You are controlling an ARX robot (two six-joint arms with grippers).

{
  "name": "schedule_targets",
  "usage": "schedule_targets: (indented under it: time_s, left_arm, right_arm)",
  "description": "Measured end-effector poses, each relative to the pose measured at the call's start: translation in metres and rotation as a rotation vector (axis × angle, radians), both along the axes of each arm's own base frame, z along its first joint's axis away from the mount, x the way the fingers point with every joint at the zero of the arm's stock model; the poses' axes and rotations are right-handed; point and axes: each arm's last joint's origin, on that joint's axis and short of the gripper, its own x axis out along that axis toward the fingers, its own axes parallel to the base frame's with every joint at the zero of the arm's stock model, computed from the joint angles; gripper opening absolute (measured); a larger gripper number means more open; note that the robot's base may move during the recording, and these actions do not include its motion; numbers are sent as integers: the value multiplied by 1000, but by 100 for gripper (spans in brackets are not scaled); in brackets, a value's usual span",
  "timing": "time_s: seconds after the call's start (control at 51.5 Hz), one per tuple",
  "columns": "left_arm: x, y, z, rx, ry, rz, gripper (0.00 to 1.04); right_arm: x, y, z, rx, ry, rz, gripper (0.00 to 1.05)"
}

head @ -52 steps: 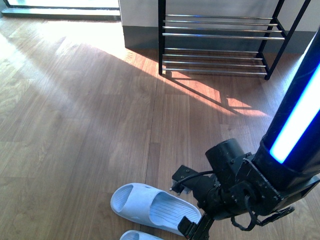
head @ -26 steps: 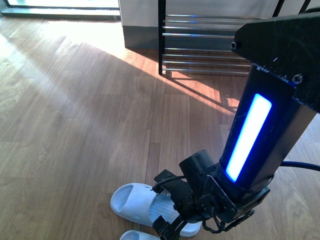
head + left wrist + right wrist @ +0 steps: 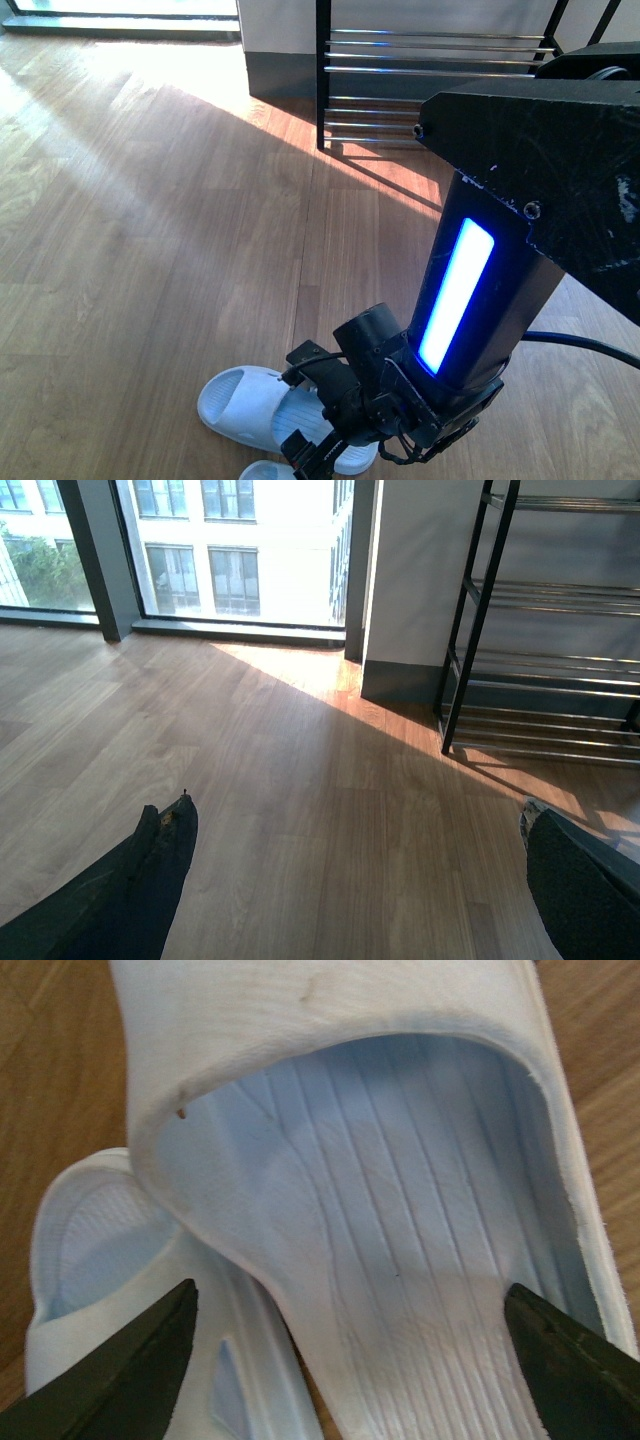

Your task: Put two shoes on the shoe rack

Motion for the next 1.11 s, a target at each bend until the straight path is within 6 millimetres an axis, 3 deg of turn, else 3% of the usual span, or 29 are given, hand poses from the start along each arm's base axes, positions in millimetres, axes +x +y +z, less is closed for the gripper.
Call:
schedule_targets:
  time_s: [0.039, 0.408, 0.776, 1.009, 1.106]
  left_arm:
    - [0, 0, 0, 0, 0, 0, 95]
    - [0, 0, 0, 0, 0, 0, 95]
    - [0, 0, 0, 0, 0, 0, 95]
    - [0, 0, 0, 0, 0, 0, 95]
    - [0, 0, 0, 0, 0, 0, 95]
  right_arm:
    - [-2, 0, 1, 2, -2, 3, 97]
    - [-24, -2, 6, 59, 53, 23, 96]
    - [-19, 24, 9, 114, 36, 4, 96]
    - [-10, 40, -2, 106, 14, -40, 96]
    - [-8, 42, -4, 95, 12, -50, 86]
